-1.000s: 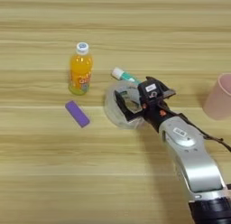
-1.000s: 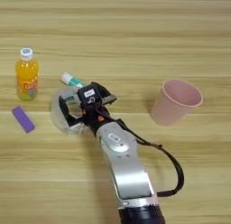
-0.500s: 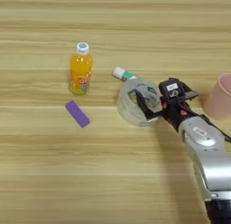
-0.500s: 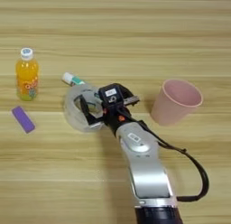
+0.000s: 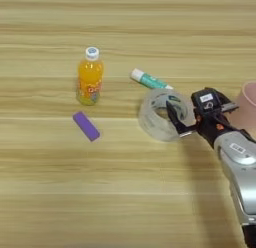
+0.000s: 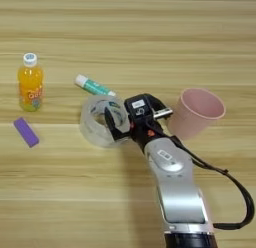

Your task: Move the objects on the table

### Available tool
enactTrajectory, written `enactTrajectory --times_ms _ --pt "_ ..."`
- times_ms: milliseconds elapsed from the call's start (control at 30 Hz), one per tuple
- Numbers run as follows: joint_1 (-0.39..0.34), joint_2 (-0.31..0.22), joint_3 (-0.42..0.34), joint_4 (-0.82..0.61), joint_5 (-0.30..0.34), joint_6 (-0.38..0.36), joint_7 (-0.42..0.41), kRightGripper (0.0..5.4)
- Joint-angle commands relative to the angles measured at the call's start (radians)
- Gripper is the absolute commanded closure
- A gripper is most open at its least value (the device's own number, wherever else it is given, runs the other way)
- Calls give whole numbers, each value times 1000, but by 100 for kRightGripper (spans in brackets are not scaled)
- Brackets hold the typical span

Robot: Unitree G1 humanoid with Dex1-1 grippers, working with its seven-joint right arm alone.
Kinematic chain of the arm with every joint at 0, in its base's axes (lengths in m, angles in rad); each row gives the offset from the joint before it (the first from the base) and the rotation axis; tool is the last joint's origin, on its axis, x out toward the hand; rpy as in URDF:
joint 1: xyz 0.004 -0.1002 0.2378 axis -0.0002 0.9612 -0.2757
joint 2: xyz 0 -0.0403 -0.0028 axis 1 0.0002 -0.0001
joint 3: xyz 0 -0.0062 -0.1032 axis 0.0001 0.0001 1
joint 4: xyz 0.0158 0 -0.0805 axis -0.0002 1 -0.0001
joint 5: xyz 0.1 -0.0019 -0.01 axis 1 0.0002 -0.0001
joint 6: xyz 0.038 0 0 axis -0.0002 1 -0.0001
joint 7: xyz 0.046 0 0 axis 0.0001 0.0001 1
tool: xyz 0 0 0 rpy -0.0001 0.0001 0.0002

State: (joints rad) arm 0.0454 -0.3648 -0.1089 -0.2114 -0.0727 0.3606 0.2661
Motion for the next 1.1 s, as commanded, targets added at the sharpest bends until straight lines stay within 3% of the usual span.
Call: enactTrajectory --times_ms 33,567,767,933,1100 --pt "54 -69 -31 44 -56 26 -22 5" --pt "75 -118 -98 51 -57 20 -21 5" --pt "61 -90 -95 2 -19 11 -4 5" --pt "26 -57 -83 -50 32 -56 19 5" --pt "-10 -52 -81 -69 52 -75 32 5"
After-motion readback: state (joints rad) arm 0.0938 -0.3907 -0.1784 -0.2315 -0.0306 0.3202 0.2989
